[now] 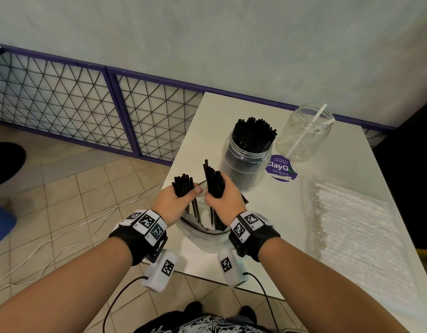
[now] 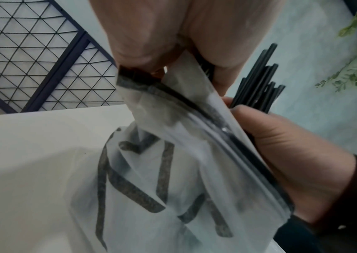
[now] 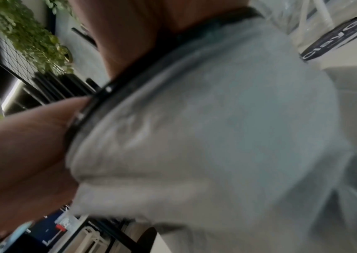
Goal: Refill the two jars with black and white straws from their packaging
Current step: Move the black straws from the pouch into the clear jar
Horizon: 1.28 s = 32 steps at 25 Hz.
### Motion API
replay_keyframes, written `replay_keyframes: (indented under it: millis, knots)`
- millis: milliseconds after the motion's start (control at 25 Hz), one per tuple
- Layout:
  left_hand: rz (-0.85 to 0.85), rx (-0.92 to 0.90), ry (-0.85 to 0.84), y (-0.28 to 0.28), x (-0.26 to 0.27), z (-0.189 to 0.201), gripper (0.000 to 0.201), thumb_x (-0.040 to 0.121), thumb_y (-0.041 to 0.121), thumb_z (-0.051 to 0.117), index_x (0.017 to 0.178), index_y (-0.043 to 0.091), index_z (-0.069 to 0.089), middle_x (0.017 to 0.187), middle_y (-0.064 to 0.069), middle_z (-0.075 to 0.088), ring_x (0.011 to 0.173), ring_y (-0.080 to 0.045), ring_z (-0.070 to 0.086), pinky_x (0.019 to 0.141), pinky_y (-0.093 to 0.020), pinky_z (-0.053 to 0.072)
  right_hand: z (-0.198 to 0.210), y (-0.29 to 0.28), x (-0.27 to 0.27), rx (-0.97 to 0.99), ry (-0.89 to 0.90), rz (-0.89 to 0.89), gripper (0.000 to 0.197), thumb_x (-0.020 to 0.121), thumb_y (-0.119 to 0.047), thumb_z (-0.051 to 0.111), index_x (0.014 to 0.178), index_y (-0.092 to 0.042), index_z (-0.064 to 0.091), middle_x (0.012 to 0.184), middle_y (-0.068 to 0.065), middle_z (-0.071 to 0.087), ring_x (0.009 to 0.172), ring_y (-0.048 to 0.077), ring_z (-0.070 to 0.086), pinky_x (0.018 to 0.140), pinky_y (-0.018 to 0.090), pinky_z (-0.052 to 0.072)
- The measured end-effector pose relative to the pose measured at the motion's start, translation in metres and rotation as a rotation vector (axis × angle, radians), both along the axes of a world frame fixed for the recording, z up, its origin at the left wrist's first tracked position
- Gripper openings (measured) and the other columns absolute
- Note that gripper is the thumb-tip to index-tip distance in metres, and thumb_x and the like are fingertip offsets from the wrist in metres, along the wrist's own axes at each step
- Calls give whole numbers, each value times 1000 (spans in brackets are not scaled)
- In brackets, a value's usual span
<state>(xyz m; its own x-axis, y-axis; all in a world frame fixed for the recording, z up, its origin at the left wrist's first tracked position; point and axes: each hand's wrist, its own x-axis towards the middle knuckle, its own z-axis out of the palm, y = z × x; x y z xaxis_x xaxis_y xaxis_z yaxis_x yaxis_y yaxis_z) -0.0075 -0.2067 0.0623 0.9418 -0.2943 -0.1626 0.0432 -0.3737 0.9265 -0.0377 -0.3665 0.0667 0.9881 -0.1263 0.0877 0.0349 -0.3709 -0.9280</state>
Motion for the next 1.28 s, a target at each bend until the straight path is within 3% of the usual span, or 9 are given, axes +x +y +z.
replay_keyframes:
  millis: [80,160,320,480,640,840,1000,1160,1280]
  knots:
    - [13,19,-24,0,0,2,23,86,53,58,94,36,72,96,-6,71,96,-23,64,90,-39,49,10,-5,2,17,-30,-24,17,83,-11,64,96,-14,54,75,-2,54,68,7,51,67,23,46]
    - [40,41,-36,1,0,2,16,92,41,58,95,32,71,95,1,71,96,-19,64,90,-36,49,16,-12,1,61,-73,-78,19,83,-12,65,98,-18,54,79,-5,58,73,4,56,70,17,47]
    - [68,50,-32,5,2,-3,18,91,39,59,96,28,72,97,2,72,98,-17,64,94,-39,49,-10,-21,-20,78,36,-230,23,80,-12,70,96,-20,56,78,-12,61,71,-5,59,64,5,45]
    - [63,88,-29,4,-1,-8,19,90,41,60,94,26,72,97,-2,72,97,-19,64,93,-39,49,-55,-26,-34,147,293,-300,18,74,-11,77,90,-5,69,80,3,70,73,10,65,64,19,51]
    - [60,94,-39,2,0,-11,19,86,46,60,90,32,71,96,3,71,96,-17,64,93,-40,49,-52,-33,-27,201,311,-229,13,75,-3,75,88,-3,71,81,7,71,69,4,65,66,20,51]
    - [74,100,-35,-1,4,-11,22,84,51,59,89,34,71,94,2,71,94,-17,64,92,-42,50,-15,-38,-12,203,223,-209,21,77,-17,76,91,-3,68,84,6,70,78,12,67,69,20,50]
    - [84,75,-41,-8,12,0,18,90,44,59,93,31,70,95,-1,71,93,-19,64,88,-38,50,59,-51,4,216,36,-101,11,85,-11,68,87,-1,70,88,7,73,86,12,69,77,16,52]
    - [82,100,-29,-14,14,3,15,91,37,60,94,25,68,93,-2,68,88,-19,60,71,-15,42,117,-77,37,303,-152,-134,9,84,-6,66,77,-9,70,87,14,73,88,23,70,84,30,55]
    - [102,102,-33,-14,14,0,12,92,33,60,91,24,68,90,-3,67,81,-15,58,68,-12,39,129,-92,71,402,-187,-181,2,83,-4,67,82,-6,66,87,16,72,87,26,70,83,38,57]
